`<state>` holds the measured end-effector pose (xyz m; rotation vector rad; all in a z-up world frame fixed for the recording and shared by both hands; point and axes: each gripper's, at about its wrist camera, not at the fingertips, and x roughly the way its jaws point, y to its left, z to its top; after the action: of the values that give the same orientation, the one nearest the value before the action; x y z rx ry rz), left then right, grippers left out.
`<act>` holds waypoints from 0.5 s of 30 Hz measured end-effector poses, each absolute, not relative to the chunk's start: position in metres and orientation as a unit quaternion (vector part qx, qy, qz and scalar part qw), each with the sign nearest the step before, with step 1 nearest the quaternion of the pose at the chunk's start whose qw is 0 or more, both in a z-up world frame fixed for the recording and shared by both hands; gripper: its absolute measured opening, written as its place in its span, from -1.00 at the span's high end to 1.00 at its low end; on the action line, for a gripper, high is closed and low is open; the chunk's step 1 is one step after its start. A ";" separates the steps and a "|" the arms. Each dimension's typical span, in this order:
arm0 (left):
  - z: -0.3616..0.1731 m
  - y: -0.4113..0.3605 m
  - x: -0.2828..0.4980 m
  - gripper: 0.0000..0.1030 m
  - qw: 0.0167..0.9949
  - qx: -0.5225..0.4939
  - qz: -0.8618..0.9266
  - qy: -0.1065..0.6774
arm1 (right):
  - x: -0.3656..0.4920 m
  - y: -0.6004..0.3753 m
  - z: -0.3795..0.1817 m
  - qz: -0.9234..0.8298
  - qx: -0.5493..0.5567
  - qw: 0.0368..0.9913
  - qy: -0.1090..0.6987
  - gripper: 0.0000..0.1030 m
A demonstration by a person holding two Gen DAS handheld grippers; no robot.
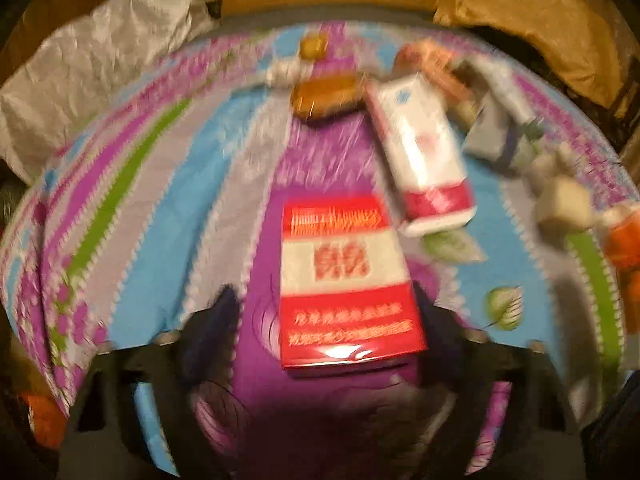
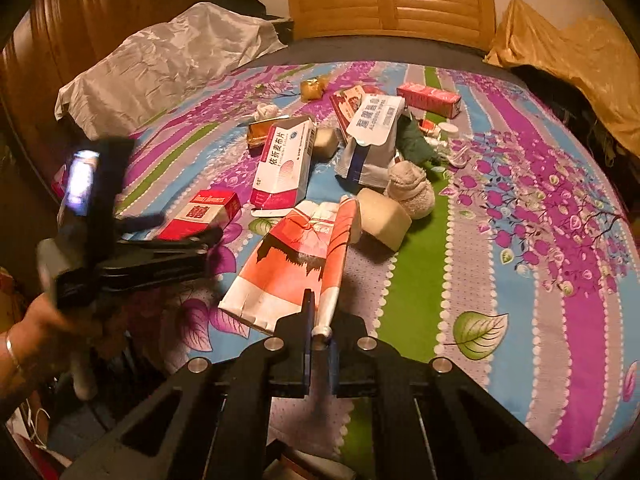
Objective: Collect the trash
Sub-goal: 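Grasp the red cigarette pack with the left tool while the right tool grasps the orange wrapper, then carry the red pack and orange wrapper in both tools to the green bin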
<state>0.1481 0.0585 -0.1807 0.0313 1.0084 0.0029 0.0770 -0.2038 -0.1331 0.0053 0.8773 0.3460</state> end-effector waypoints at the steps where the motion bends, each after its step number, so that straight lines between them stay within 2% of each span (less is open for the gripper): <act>1: -0.180 0.064 0.146 -0.14 0.880 -0.005 0.001 0.476 | 0.075 -0.204 -0.132 0.166 0.000 0.892 0.420 0.87; 2: -0.177 0.067 0.144 -0.07 0.883 -0.010 0.006 0.470 | 0.073 -0.205 -0.128 0.166 -0.003 0.894 0.415 0.86; 7: -0.153 0.068 0.131 -0.06 0.894 -0.008 0.002 0.447 | 0.063 -0.213 -0.111 0.157 -0.013 0.906 0.392 0.86; 15: -0.064 0.018 0.111 -0.06 0.936 0.009 -0.054 0.347 | 0.032 -0.267 -0.060 0.094 -0.025 0.938 0.332 0.86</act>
<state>0.1114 0.0177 -0.0644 0.0190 0.7099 -0.1103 0.0320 -0.2671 -0.0601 -0.0510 0.6776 0.1916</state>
